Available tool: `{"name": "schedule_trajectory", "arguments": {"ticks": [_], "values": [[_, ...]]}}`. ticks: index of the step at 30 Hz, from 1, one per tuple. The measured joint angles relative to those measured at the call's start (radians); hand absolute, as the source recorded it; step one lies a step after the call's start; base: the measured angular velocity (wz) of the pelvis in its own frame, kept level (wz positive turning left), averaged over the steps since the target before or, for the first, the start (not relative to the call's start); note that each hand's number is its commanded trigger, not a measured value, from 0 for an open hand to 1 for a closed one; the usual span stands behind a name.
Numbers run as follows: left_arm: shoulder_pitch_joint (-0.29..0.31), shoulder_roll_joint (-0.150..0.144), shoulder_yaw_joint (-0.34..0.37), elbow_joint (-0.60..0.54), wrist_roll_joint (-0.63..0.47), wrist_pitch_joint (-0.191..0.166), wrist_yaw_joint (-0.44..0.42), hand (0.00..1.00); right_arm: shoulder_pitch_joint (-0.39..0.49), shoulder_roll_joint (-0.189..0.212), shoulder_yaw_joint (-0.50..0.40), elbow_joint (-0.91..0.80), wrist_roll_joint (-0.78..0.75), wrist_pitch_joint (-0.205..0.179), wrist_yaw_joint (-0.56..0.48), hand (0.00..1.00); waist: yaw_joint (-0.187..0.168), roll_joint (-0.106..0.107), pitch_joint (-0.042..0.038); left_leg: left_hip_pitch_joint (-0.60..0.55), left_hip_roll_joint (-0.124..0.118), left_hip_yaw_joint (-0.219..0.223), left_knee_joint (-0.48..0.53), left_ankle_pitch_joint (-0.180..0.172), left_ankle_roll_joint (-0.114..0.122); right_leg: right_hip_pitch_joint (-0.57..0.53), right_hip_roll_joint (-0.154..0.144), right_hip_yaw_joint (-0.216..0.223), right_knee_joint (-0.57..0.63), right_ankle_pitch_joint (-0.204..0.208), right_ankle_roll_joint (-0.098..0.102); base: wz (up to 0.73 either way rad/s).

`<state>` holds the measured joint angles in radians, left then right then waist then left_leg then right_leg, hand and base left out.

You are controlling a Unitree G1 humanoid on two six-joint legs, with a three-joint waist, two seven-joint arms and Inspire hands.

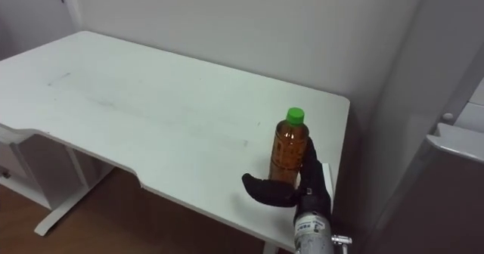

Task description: Put the bottle in the upper fridge

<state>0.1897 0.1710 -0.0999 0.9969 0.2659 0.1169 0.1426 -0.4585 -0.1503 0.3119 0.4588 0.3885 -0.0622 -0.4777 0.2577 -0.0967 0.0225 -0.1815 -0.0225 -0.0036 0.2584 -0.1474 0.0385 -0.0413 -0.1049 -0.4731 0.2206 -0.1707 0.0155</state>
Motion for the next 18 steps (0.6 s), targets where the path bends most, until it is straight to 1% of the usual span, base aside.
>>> {"name": "schedule_trajectory", "arguments": {"ticks": [2, 8, 13, 18], "values": [[0.0, 0.001, 0.0, -0.006, 0.0, 0.006, -0.003, 0.0, -0.01, 0.0, 0.001, 0.0, 0.0, 0.0, -0.007, 0.0, 0.001, 0.0, 0.0002, -0.003, 0.0, -0.001, 0.001, 0.0, 0.0, -0.001, 0.0, 0.0, 0.0, 0.0, 0.0, 0.0], [-0.003, 0.007, 0.0, -0.028, -0.001, 0.006, 0.006, 0.0, -0.068, -0.001, 0.019, 0.0, -0.001, 0.0, -0.032, 0.0, 0.001, -0.001, -0.0008, -0.006, 0.001, 0.0, 0.001, 0.004, -0.001, -0.006, 0.001, -0.003, 0.0, 0.0, 0.0, 0.0], [0.0, 0.007, -0.002, -0.028, -0.002, 0.006, 0.021, 0.0, -0.07, -0.001, 0.021, 0.0, 0.006, 0.0, -0.034, 0.0, 0.008, -0.001, -0.0007, -0.001, 0.0, -0.003, -0.001, 0.004, -0.001, 0.0, 0.001, -0.007, 0.0, 0.0, 0.0, 0.01], [0.005, 0.008, -0.001, -0.028, -0.002, 0.006, 0.022, 0.0, -0.07, -0.001, 0.021, 0.033, 0.011, 0.0, -0.035, 0.0, 0.025, -0.001, -0.0004, 0.001, 0.0, -0.003, 0.0, 0.004, -0.001, 0.003, 0.001, -0.01, 0.0, 0.0, 0.0, 0.0]]}}
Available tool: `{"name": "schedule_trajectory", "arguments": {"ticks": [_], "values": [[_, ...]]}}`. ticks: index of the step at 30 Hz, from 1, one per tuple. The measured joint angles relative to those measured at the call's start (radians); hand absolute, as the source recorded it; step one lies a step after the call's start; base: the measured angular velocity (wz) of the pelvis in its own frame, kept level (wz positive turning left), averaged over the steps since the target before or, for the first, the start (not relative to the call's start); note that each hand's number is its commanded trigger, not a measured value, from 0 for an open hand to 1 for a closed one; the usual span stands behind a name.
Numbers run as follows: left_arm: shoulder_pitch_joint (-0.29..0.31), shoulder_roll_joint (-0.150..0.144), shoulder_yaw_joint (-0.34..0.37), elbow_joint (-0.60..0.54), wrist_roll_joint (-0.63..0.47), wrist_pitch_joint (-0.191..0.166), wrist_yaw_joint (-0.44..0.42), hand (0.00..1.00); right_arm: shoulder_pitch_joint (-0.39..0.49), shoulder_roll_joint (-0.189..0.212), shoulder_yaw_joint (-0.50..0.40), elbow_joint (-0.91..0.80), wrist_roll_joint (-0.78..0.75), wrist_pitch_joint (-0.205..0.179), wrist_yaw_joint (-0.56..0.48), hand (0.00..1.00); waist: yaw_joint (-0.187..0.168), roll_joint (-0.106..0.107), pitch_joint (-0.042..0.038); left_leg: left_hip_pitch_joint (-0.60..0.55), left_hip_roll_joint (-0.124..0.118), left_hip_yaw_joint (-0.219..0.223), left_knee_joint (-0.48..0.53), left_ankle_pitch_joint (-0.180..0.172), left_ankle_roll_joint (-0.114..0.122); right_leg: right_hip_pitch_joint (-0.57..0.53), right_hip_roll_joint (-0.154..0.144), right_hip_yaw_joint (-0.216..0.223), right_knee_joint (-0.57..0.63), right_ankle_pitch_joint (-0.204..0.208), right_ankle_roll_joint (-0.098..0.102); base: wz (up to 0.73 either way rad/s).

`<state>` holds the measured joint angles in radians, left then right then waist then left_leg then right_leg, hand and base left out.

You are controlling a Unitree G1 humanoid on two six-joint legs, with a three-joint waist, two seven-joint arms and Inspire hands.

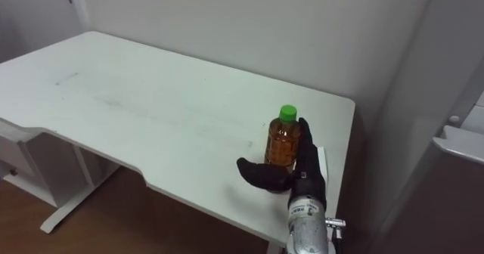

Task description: Put the bottle in the upper fridge

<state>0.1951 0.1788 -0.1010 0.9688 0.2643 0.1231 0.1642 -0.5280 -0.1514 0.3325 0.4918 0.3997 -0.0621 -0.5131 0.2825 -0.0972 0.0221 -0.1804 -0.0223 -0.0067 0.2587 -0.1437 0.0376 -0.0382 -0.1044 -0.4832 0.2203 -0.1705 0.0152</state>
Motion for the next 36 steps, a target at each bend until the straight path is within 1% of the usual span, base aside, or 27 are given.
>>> {"name": "schedule_trajectory", "arguments": {"ticks": [4, 6, 8, 11, 15, 18, 20, 21, 23, 25, 29, 31, 32, 36], "values": [[0.006, 0.002, 0.001, 0.0, 0.001, 0.001, 0.0, 0.0, 0.0, 0.0, 0.0, 0.037, 0.015, 0.0, -0.011, 0.0, 0.0, 0.0, 0.0, -0.002, -0.002, -0.009, 0.007, 0.0, 0.0, 0.007, -0.001, -0.015, 0.0, 0.0, 0.0, 0.09], [0.006, 0.002, 0.0, -0.001, 0.0, 0.0, 0.0, 0.0, 0.0, 0.0, -0.001, 0.066, 0.037, 0.0, -0.013, 0.0, 0.0, 0.001, 0.0006, -0.002, -0.006, -0.014, 0.01, 0.0, 0.001, 0.015, -0.002, -0.027, 0.0, 0.0, 0.0, 0.16], [0.004, 0.002, -0.001, -0.003, 0.0, 0.0, 0.001, 0.0, -0.001, -0.002, -0.004, 0.104, 0.085, 0.0, -0.024, 0.0, 0.0, 0.0, 0.0003, -0.017, -0.008, -0.028, 0.015, 0.002, 0.002, 0.011, -0.006, -0.042, 0.002, 0.0, 0.001, 0.16], [0.005, 0.002, -0.001, -0.003, 0.0, 0.001, 0.005, 0.0, -0.001, -0.003, -0.004, 0.146, 0.125, 0.0, -0.036, 0.0, 0.0, 0.001, 0.0011, -0.032, -0.012, -0.033, 0.017, 0.008, 0.005, -0.003, -0.009, -0.045, 0.004, 0.0, 0.001, 0.07], [0.0, 0.005, -0.001, -0.003, 0.0, 0.001, 0.01, 0.0, -0.002, -0.005, -0.014, 0.17, 0.123, -0.002, -0.059, 0.0, -0.002, 0.001, 0.0013, -0.051, -0.015, -0.04, 0.018, 0.014, 0.007, -0.021, -0.011, -0.044, 0.008, 0.001, 0.001, 0.06], [-0.002, 0.005, -0.002, -0.005, 0.0, 0.001, 0.015, 0.0, -0.002, -0.009, -0.04, 0.171, 0.124, -0.002, -0.077, 0.0, -0.001, 0.001, 0.0011, -0.056, -0.022, -0.051, 0.017, 0.018, 0.008, -0.027, -0.014, -0.047, 0.009, 0.0, 0.002, 0.08], [-0.004, 0.006, -0.001, -0.005, 0.001, 0.001, 0.022, 0.0, -0.002, -0.024, -0.043, 0.17, 0.137, -0.01, -0.088, 0.0, -0.001, 0.001, 0.001, -0.065, -0.024, -0.052, 0.017, 0.022, 0.01, -0.037, -0.018, -0.05, 0.012, 0.001, 0.003, 0.02], [-0.008, 0.006, 0.0, -0.005, 0.001, 0.0, 0.026, 0.0, -0.003, -0.037, -0.043, 0.17, 0.149, -0.013, -0.09, 0.0, 0.002, -0.001, 0.0003, -0.072, -0.024, -0.051, 0.017, 0.024, 0.011, -0.046, -0.019, -0.047, 0.016, 0.001, 0.004, 0.0], [-0.01, 0.007, 0.0, -0.005, 0.001, -0.001, 0.033, 0.0, -0.004, -0.055, -0.044, 0.17, 0.162, -0.013, -0.091, 0.0, 0.004, 0.0, 0.0005, -0.076, -0.024, -0.05, 0.017, 0.025, 0.012, -0.053, -0.02, -0.045, 0.018, 0.001, 0.004, 0.0], [-0.01, 0.009, 0.0, -0.005, 0.0, -0.001, 0.045, 0.0, -0.004, -0.063, -0.044, 0.17, 0.18, -0.013, -0.093, 0.0, 0.005, -0.001, 0.0006, -0.077, -0.024, -0.051, 0.016, 0.025, 0.011, -0.054, -0.021, -0.046, 0.018, 0.001, 0.004, 0.0], [-0.012, 0.011, 0.0, -0.005, 0.0, -0.006, 0.049, 0.0, -0.005, -0.088, -0.044, 0.183, 0.184, -0.014, -0.117, 0.0, 0.024, -0.001, 0.0012, -0.082, -0.024, -0.052, 0.017, 0.025, 0.011, -0.057, -0.02, -0.047, 0.016, 0.001, 0.004, 0.0], [-0.013, 0.012, -0.001, -0.005, 0.0, -0.007, 0.049, 0.0, -0.023, -0.09, -0.048, 0.204, 0.184, -0.016, -0.125, 0.0, 0.026, -0.004, 0.0026, -0.091, -0.024, -0.052, 0.017, 0.027, 0.011, -0.067, -0.02, -0.046, 0.019, 0.002, 0.004, 0.0], [-0.014, 0.012, -0.001, -0.004, 0.0, -0.008, 0.049, 0.0, -0.039, -0.09, -0.049, 0.221, 0.184, -0.016, -0.133, 0.0, 0.026, -0.004, 0.0064, -0.093, -0.024, -0.053, 0.017, 0.028, 0.011, -0.069, -0.02, -0.046, 0.019, 0.002, 0.004, 0.0], [-0.016, 0.012, -0.001, 0.0, -0.026, -0.015, 0.049, 0.0, -0.062, -0.09, -0.05, 0.252, 0.184, -0.016, -0.157, 0.0, 0.027, -0.005, 0.0082, -0.096, -0.026, -0.055, 0.018, 0.028, 0.011, -0.069, -0.021, -0.051, 0.018, 0.002, 0.004, 0.03]]}}
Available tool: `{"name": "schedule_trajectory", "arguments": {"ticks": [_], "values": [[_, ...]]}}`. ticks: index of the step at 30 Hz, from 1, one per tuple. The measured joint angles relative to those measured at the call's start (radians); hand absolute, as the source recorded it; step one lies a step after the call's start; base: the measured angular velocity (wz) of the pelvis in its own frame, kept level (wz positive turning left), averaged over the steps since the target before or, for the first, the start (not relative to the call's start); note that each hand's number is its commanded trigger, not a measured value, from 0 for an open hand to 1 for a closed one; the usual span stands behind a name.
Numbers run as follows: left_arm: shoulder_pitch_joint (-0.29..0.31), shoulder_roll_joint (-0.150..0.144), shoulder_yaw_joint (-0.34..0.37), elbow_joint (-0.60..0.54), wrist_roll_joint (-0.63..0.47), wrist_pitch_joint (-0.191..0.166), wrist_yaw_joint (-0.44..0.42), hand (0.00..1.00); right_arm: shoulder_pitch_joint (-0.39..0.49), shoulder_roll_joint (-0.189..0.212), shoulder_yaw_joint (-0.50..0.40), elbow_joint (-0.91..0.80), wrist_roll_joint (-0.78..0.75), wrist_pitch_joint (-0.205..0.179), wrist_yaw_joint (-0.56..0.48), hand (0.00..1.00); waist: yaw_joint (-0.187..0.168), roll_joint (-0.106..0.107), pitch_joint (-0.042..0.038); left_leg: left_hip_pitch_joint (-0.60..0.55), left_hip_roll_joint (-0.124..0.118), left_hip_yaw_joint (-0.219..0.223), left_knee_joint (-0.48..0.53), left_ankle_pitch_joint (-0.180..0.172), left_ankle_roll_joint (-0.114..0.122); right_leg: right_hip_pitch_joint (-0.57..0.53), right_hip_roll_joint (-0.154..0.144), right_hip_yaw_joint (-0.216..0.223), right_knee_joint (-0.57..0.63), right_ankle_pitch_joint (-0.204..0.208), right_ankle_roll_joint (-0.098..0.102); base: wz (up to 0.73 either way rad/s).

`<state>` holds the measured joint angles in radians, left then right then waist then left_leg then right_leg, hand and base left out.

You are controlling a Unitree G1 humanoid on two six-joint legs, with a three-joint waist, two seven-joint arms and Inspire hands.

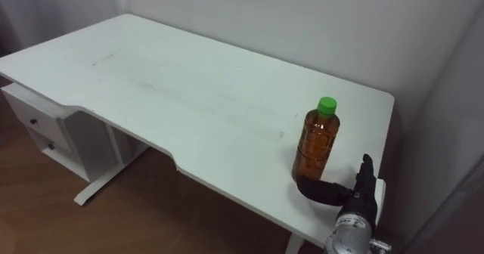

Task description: Put the bottle in the upper fridge

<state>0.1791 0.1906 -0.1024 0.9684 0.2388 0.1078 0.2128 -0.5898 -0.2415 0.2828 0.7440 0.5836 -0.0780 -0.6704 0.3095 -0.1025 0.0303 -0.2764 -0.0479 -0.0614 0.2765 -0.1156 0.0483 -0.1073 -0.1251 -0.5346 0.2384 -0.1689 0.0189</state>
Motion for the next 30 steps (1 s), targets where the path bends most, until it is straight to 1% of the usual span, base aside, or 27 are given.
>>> {"name": "schedule_trajectory", "arguments": {"ticks": [5, 10, 13, 16, 18, 19, 22, 26, 30], "values": [[0.0, 0.0, 0.0, 0.003, -0.037, -0.005, -0.002, 0.0, 0.0, 0.001, -0.002, -0.001, -0.002, -0.01, -0.013, 0.0, 0.0, 0.004, 0.0035, -0.002, 0.0, -0.004, 0.0, 0.0, 0.0, -0.001, 0.001, -0.001, 0.0, 0.0, 0.0, 0.0], [0.0, 0.0, 0.0, 0.004, -0.05, -0.007, -0.008, 0.0, -0.014, 0.001, -0.006, -0.004, -0.005, -0.011, -0.027, 0.0, 0.003, 0.005, 0.0038, -0.02, 0.0, -0.004, 0.007, 0.0, -0.001, -0.018, 0.002, 0.003, 0.004, 0.0, 0.0, 0.0], [-0.003, 0.0, 0.001, 0.003, -0.05, -0.011, -0.01, 0.0, -0.022, 0.001, -0.006, -0.006, -0.009, -0.011, -0.025, 0.0, 0.012, 0.003, 0.0029, -0.026, 0.001, -0.003, 0.007, 0.001, 0.0, -0.027, 0.001, 0.005, 0.006, 0.0, 0.0, -0.02], [-0.009, 0.0, 0.0, 0.003, -0.051, -0.014, -0.01, 0.0, -0.026, 0.001, -0.006, -0.012, -0.009, -0.011, -0.022, 0.0, 0.025, 0.002, 0.0028, -0.026, 0.001, 0.002, 0.007, 0.001, 0.0, -0.035, -0.006, 0.004, 0.021, -0.002, -0.002, -0.03], [-0.009, 0.001, 0.0, 0.005, -0.051, -0.013, -0.01, 0.0, -0.027, 0.001, -0.006, -0.016, -0.009, -0.011, -0.008, 0.0, 0.025, 0.0, 0.0027, -0.026, 0.0, 0.002, 0.003, 0.002, 0.001, -0.035, -0.01, 0.0, 0.023, -0.003, -0.001, 0.0], [-0.009, 0.001, 0.0, 0.009, -0.051, -0.013, -0.01, 0.0, -0.027, 0.001, -0.005, -0.018, -0.009, -0.011, -0.001, 0.0, 0.025, -0.004, 0.0013, -0.026, -0.001, 0.002, -0.003, 0.005, 0.002, -0.037, -0.011, -0.002, 0.024, -0.003, -0.001, 0.0], [-0.008, 0.002, 0.0, 0.019, -0.053, -0.012, -0.01, 0.0, -0.04, 0.001, -0.005, -0.019, -0.007, -0.008, 0.004, 0.0, 0.025, -0.01, 0.0021, -0.028, -0.002, 0.002, -0.004, 0.007, 0.003, -0.042, -0.014, -0.002, 0.031, -0.003, -0.001, 0.0], [-0.005, 0.013, 0.0, 0.035, -0.084, -0.012, -0.01, 0.0, -0.066, 0.001, -0.005, -0.04, -0.005, -0.007, 0.009, 0.0, 0.025, -0.018, 0.0013, -0.026, -0.002, 0.003, -0.003, 0.007, 0.003, -0.039, -0.015, -0.011, 0.034, -0.005, 0.0, 0.0], [0.011, 0.021, 0.0, 0.033, -0.091, -0.014, -0.009, 0.0, -0.066, 0.005, 0.005, -0.086, -0.02, -0.007, 0.01, 0.0, 0.025, -0.018, 0.0015, -0.019, -0.003, 0.003, -0.002, 0.007, 0.003, -0.029, -0.014, -0.013, 0.03, -0.005, 0.0, 0.01]]}}
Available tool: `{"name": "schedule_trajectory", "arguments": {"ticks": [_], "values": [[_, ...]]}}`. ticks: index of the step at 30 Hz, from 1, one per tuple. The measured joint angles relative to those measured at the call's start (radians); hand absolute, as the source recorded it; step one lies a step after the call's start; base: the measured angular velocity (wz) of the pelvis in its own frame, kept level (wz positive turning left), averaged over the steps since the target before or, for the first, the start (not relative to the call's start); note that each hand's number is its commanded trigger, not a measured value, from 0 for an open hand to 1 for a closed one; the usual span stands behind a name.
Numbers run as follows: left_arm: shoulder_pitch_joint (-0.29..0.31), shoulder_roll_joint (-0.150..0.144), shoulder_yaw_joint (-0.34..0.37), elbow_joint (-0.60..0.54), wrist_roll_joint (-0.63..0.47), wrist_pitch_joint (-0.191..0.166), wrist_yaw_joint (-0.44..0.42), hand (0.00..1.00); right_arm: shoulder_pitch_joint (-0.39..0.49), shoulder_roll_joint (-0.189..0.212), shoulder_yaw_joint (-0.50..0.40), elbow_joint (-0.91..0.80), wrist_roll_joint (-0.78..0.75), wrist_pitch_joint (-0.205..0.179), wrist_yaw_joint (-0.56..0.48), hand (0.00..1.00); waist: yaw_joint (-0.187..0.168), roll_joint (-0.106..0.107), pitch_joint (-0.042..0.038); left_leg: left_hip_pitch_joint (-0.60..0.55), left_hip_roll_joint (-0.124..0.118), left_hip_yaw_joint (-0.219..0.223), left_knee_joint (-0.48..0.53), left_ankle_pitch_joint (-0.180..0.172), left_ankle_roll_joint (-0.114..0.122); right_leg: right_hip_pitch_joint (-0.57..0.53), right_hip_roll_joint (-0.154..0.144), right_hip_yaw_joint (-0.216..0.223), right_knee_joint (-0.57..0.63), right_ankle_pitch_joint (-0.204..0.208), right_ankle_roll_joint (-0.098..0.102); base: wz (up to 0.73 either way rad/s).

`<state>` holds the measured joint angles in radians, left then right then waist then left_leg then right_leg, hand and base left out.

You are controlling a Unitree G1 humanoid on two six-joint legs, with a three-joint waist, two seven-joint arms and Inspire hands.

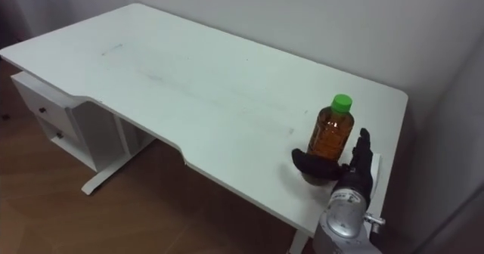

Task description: Put the bottle in the upper fridge

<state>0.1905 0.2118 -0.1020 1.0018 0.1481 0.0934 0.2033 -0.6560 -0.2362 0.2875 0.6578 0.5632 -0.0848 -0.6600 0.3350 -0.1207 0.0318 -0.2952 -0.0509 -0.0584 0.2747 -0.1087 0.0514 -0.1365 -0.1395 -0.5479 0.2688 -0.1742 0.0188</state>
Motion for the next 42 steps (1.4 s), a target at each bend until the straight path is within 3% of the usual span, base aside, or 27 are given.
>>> {"name": "schedule_trajectory", "arguments": {"ticks": [23, 24, 25, 42], "values": [[0.018, 0.0, -0.001, -0.003, 0.0, 0.009, 0.0, 0.0, 0.0, 0.003, 0.005, -0.032, -0.016, 0.0, -0.004, 0.0, 0.002, 0.0, 0.0, 0.01, 0.0, -0.003, -0.006, 0.001, -0.001, 0.014, 0.003, 0.0, -0.014, 0.001, 0.0, 0.0], [0.017, 0.0, -0.001, -0.003, 0.0, 0.009, 0.001, 0.0, 0.0, 0.003, 0.005, -0.032, -0.015, 0.0, -0.004, 0.6, 0.002, 0.0, 0.0, 0.01, 0.0, -0.003, -0.006, 0.001, -0.001, 0.014, 0.003, 0.0, -0.014, 0.001, 0.0, 0.0], [0.017, 0.0, -0.001, -0.003, 0.0, 0.009, 0.001, 0.0, 0.0, 0.003, 0.005, -0.032, -0.015, 0.0, -0.004, 1.0, 0.002, 0.0, -0.0001, 0.01, 0.0, -0.003, -0.006, 0.001, -0.001, 0.014, 0.003, 0.0, -0.014, 0.001, 0.0, 0.0], [0.0, 0.001, -0.002, -0.02, -0.039, 0.008, 0.002, 0.0, 0.0, 0.004, 0.004, 0.066, -0.023, -0.001, 0.093, 1.0, 0.003, -0.005, 0.0024, 0.006, 0.0, -0.008, 0.0, 0.001, -0.001, 0.012, 0.004, -0.005, -0.01, 0.001, -0.001, 0.0]]}}
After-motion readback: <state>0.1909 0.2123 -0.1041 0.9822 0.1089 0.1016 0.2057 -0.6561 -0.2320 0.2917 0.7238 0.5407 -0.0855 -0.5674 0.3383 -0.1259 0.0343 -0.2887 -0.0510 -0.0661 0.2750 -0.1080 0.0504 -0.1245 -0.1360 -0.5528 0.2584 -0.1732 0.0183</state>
